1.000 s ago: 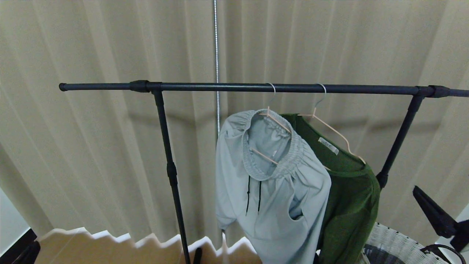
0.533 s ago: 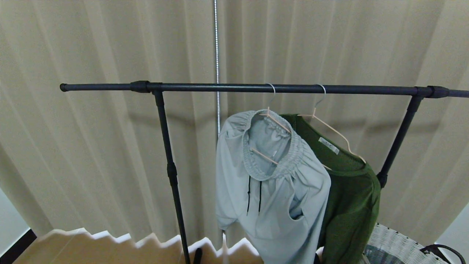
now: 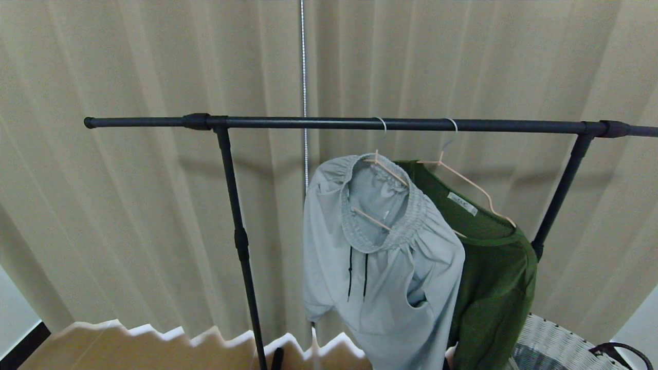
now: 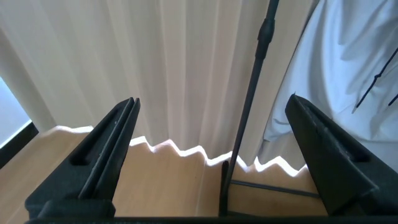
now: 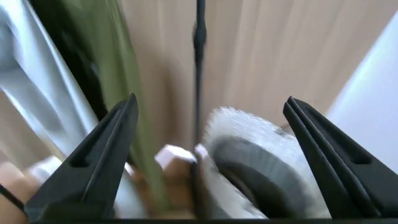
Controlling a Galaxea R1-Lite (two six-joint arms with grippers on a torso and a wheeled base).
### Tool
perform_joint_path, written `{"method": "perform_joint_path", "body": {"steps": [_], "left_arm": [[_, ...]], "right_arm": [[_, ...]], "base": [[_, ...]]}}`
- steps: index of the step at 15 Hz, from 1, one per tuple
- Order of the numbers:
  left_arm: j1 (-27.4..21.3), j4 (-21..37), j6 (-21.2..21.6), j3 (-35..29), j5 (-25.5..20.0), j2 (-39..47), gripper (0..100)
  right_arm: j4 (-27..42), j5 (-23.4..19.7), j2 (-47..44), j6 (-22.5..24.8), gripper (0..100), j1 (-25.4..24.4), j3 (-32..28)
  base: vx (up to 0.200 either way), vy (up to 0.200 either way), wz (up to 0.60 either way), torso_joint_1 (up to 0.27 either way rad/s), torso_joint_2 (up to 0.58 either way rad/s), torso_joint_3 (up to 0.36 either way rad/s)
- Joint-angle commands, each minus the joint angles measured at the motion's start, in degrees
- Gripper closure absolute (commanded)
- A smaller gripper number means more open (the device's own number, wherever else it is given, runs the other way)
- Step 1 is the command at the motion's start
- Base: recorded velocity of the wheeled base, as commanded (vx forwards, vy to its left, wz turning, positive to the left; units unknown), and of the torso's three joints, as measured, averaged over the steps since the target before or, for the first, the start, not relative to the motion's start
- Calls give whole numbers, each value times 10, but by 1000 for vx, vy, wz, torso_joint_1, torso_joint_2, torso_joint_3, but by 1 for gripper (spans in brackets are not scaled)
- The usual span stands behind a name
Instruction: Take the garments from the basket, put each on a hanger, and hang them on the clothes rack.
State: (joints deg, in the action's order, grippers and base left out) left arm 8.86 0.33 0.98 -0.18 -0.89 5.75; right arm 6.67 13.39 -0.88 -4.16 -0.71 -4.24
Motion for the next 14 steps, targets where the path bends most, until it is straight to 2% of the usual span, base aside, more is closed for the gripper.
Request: {"method": "perform_joint_path", "body": {"steps": [1, 2, 4, 9, 10, 13, 14], "left_arm": [[0, 0, 3, 1, 0, 0, 0], [0, 0, 3, 1, 0, 0, 0], [0, 0, 2, 1, 0, 0, 0], [-1, 0, 3, 0, -3, 1, 0], [-12, 0, 4, 0, -10, 2, 0], [-124, 1, 3, 0, -10, -7, 0], [-119, 1, 3, 0, -10, -8, 0]], "right_arm": [[-15, -9, 8, 37, 0, 0, 19], [-15, -42, 8, 39, 0, 0, 20], [-16, -74, 9, 34, 0, 0, 21], [-16, -88, 8, 48, 0, 0, 22], [-16, -87, 8, 47, 0, 0, 22], [-17, -86, 8, 42, 0, 0, 22], [-17, -86, 8, 40, 0, 0, 22]], "base": [[0, 0, 0, 0, 0, 0], [0, 0, 0, 0, 0, 0], [0, 0, 0, 0, 0, 0], [0, 0, 0, 0, 0, 0], [0, 0, 0, 0, 0, 0], [0, 0, 0, 0, 0, 0], [0, 0, 0, 0, 0, 0]]}}
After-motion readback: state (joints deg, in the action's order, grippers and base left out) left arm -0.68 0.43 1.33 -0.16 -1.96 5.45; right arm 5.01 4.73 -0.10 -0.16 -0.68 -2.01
